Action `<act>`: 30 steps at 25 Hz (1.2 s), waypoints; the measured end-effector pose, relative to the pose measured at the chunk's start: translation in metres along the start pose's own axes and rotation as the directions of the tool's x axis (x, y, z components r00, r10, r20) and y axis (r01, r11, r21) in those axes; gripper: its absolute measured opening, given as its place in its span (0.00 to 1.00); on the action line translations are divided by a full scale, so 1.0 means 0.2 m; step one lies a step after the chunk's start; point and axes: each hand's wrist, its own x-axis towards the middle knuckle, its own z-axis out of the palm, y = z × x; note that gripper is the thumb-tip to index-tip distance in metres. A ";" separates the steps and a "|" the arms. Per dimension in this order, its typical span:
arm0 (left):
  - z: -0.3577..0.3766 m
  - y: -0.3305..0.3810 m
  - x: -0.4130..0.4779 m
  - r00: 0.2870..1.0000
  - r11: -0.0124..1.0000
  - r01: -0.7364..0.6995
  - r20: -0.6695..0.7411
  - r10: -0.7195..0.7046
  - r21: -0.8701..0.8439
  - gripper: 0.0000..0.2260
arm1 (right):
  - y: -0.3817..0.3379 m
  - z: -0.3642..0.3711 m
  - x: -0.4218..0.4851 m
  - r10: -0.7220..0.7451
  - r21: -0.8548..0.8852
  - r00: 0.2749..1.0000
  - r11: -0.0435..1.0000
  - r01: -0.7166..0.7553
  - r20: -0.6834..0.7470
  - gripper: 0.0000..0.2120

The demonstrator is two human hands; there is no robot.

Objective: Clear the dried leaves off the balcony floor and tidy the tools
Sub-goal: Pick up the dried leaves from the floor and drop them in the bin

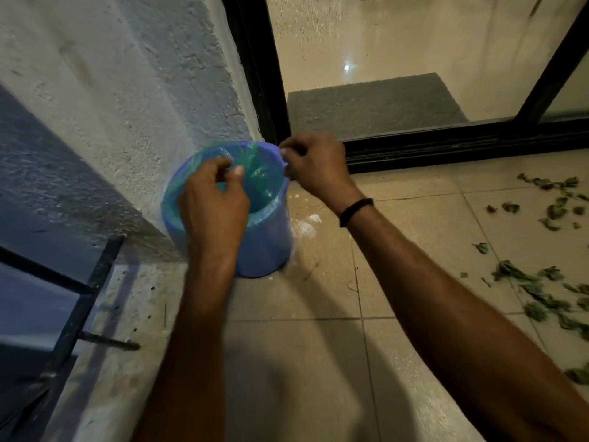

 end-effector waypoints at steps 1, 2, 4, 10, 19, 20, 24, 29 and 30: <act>0.05 0.04 -0.05 1.000 0.997 -0.030 -0.005 0.029 -0.065 0.09 | 0.04 -0.07 -0.02 0.034 -0.019 0.998 0.999 -0.035 -0.050 0.06; 0.11 0.08 -0.11 0.999 0.993 -0.047 0.018 0.049 -0.112 0.08 | 0.10 -0.13 -0.04 0.067 -0.012 0.993 0.998 -0.068 -0.093 0.06; 0.28 0.12 -0.24 0.990 0.985 -0.038 0.129 0.060 -0.168 0.08 | 0.24 -0.23 -0.09 0.149 0.020 0.979 0.989 -0.147 -0.142 0.06; 0.71 0.11 -0.58 0.880 0.994 0.009 0.472 0.045 -0.112 0.12 | 0.82 -0.47 -0.37 0.409 -0.088 0.869 0.890 -0.448 -0.278 0.07; 1.27 0.31 -0.84 0.544 0.932 -0.347 0.788 0.288 -0.102 0.14 | 1.38 -0.99 -0.81 0.482 -0.454 0.744 0.592 -0.666 -0.462 0.15; 1.35 0.34 -0.86 0.474 0.909 -0.403 0.827 0.302 -0.102 0.16 | 1.43 -1.03 -0.82 0.508 -0.484 0.751 0.574 -0.660 -0.422 0.11; 1.64 0.50 -0.94 0.291 0.840 -0.530 0.906 0.307 -0.115 0.22 | 1.48 -1.13 -0.80 0.533 -0.413 0.783 0.666 -0.621 -0.319 0.07; 1.81 0.50 -1.09 0.365 0.851 -0.511 0.864 0.345 -0.124 0.17 | 1.49 -1.29 -0.74 0.559 -0.162 0.711 0.726 -0.668 -0.427 0.07; 1.82 0.47 -1.12 0.416 0.857 -0.497 0.829 0.375 -0.138 0.12 | 1.50 -1.34 -0.74 0.569 -0.158 0.700 0.716 -0.680 -0.432 0.06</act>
